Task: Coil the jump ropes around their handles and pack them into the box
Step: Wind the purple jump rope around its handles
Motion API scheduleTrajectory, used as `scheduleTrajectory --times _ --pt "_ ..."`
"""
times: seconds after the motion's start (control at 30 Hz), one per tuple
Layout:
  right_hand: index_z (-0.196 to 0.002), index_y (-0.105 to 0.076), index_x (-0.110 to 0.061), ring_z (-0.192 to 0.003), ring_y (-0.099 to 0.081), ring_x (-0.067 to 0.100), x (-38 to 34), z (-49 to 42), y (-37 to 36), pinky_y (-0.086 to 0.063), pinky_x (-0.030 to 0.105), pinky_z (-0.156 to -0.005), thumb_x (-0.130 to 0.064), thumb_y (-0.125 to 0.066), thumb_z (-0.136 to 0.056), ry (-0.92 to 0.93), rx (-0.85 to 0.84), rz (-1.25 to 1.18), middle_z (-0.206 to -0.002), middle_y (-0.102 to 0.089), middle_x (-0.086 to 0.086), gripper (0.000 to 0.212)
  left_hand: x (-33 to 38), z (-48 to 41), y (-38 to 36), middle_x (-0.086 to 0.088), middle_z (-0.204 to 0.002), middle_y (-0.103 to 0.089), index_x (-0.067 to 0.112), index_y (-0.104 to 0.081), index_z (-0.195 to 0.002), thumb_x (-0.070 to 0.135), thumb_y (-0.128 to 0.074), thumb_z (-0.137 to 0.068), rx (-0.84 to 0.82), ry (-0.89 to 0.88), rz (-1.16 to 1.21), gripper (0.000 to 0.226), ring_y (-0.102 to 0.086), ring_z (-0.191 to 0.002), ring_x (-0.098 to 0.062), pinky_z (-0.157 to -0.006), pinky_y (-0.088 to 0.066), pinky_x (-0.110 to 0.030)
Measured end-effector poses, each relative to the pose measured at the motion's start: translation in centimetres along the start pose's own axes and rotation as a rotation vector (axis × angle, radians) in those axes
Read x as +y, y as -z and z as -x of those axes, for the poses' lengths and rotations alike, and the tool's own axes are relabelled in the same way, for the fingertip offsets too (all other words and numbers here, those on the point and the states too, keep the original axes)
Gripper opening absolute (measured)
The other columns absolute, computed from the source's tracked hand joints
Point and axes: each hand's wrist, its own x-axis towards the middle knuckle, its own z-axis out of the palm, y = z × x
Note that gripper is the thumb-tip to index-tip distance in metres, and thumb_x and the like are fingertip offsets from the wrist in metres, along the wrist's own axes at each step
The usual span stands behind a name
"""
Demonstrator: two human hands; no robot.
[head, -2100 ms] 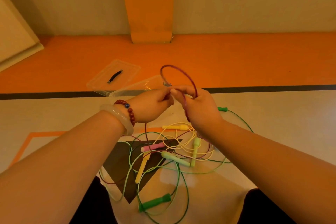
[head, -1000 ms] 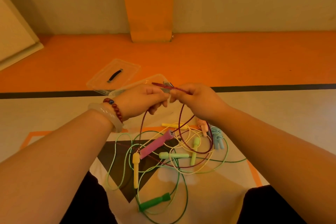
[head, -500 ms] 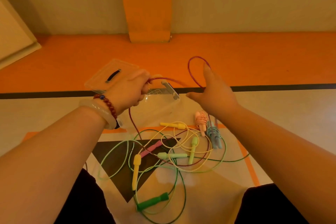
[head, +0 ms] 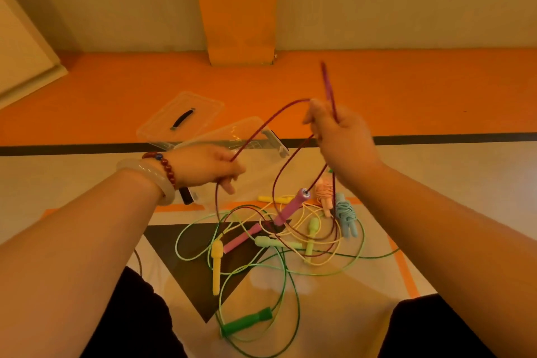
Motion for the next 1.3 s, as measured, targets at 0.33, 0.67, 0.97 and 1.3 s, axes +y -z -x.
scheduleTrajectory --times 0.33,0.67,0.97,1.3 --pt "-0.139 -0.045 -0.016 -0.115 -0.055 0.027 0.8 0.0 1.2 -0.048 0.032 -0.086 -0.033 -0.061 -0.093 -0.116 -0.146 0.760 -0.128 -0.058 0.006 0.052 1.4 -0.9 -0.1 0.002 -0.059 -0.038 0.018 -0.053 -0.079 0.035 -0.033 -0.102 0.249 -0.032 0.161 0.035 -0.032 -0.051 -0.014 -0.051 -0.029 -0.029" --pt "-0.099 -0.074 -0.020 -0.055 -0.045 0.000 0.8 0.7 -0.8 -0.033 0.014 -0.052 -0.033 -0.060 -0.093 0.087 -0.369 0.427 -0.066 -0.057 -0.006 0.020 3.4 -0.7 -1.0 0.007 -0.053 -0.042 0.015 -0.059 -0.081 0.026 -0.042 -0.102 0.123 -0.234 0.330 0.029 -0.035 -0.046 -0.008 -0.047 -0.034 -0.022" --pt "-0.095 -0.070 -0.023 -0.051 -0.043 -0.004 -0.1 -0.3 0.8 -0.035 0.011 -0.050 -0.035 -0.052 -0.097 0.129 0.090 0.137 -0.055 -0.051 -0.015 0.021 -1.2 -0.9 -0.5 0.002 -0.070 -0.059 0.014 -0.055 -0.078 0.032 -0.034 -0.103 -0.031 0.100 -0.075 0.037 -0.060 -0.070 -0.009 -0.085 -0.047 -0.035" --pt "-0.153 -0.008 -0.032 -0.135 -0.039 0.018 0.3 1.4 -0.8 -0.038 0.032 -0.103 -0.034 -0.071 -0.085 0.194 -0.276 0.702 -0.157 -0.028 -0.003 0.093 3.8 0.3 -0.7 0.009 -0.051 -0.034 0.014 -0.049 -0.079 0.032 -0.032 -0.104 -0.041 -0.098 0.440 0.034 -0.025 -0.041 -0.005 -0.039 -0.021 -0.018"
